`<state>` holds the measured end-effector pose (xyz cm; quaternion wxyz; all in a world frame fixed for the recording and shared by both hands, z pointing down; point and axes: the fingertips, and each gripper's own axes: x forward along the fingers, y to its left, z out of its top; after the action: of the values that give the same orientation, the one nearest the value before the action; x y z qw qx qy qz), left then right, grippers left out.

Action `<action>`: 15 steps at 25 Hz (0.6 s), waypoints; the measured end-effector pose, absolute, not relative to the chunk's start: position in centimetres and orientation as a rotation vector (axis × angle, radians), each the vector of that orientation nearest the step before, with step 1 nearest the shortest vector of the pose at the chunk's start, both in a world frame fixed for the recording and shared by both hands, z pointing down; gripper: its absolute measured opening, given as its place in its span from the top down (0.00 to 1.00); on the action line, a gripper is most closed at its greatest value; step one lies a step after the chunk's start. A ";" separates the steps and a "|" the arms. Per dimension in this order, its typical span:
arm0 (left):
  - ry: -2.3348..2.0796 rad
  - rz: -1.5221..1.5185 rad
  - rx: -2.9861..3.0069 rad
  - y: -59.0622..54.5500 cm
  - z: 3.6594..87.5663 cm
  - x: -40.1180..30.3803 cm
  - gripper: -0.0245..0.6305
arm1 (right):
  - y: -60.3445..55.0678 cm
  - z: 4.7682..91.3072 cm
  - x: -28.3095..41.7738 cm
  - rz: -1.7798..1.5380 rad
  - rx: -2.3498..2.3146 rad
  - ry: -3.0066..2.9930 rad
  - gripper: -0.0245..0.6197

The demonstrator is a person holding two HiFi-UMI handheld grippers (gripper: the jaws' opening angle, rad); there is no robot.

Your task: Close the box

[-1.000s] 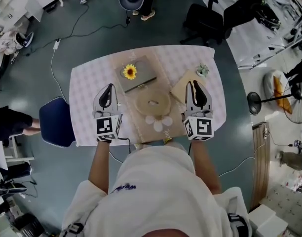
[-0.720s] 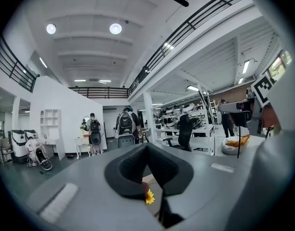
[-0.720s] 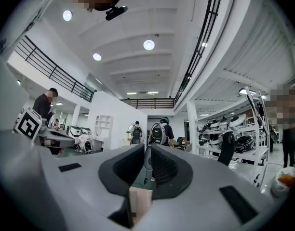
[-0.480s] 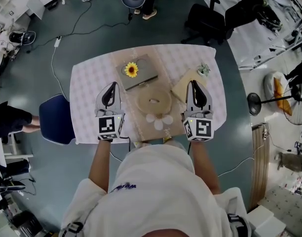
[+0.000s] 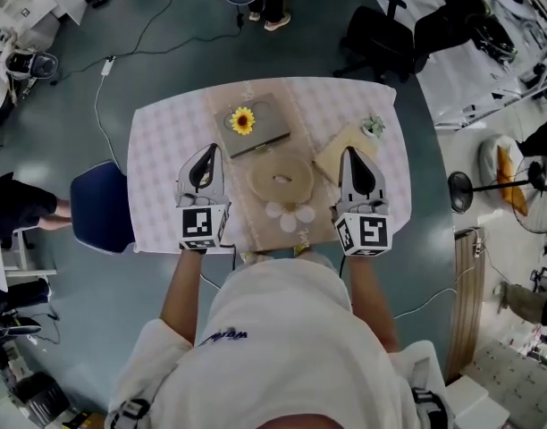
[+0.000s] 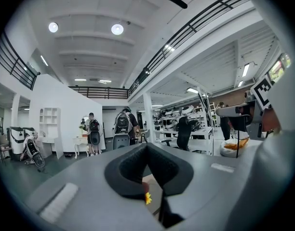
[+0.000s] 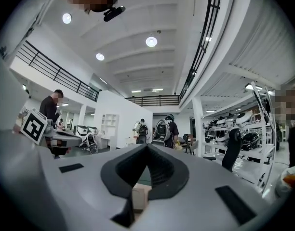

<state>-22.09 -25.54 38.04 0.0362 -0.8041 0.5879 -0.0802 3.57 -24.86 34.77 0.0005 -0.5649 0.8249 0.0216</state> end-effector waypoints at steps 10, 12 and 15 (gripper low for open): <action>1.814 -0.247 -2.473 -25.4 37.9 -22.3 0.96 | -25.2 35.1 3.7 0.010 -1.772 2.591 0.96; 1.814 -0.248 -2.474 -25.3 37.9 -22.4 0.96 | -25.3 35.2 3.7 0.003 -1.774 2.593 0.96; 1.809 -0.233 -2.477 -25.2 37.3 -22.3 0.96 | -25.5 35.4 3.9 -0.008 -1.775 2.595 0.96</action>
<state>-22.26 -25.20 37.27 0.0330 -0.8048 0.5877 -0.0757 3.95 -25.46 35.44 -0.0013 -0.5646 0.8253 -0.0024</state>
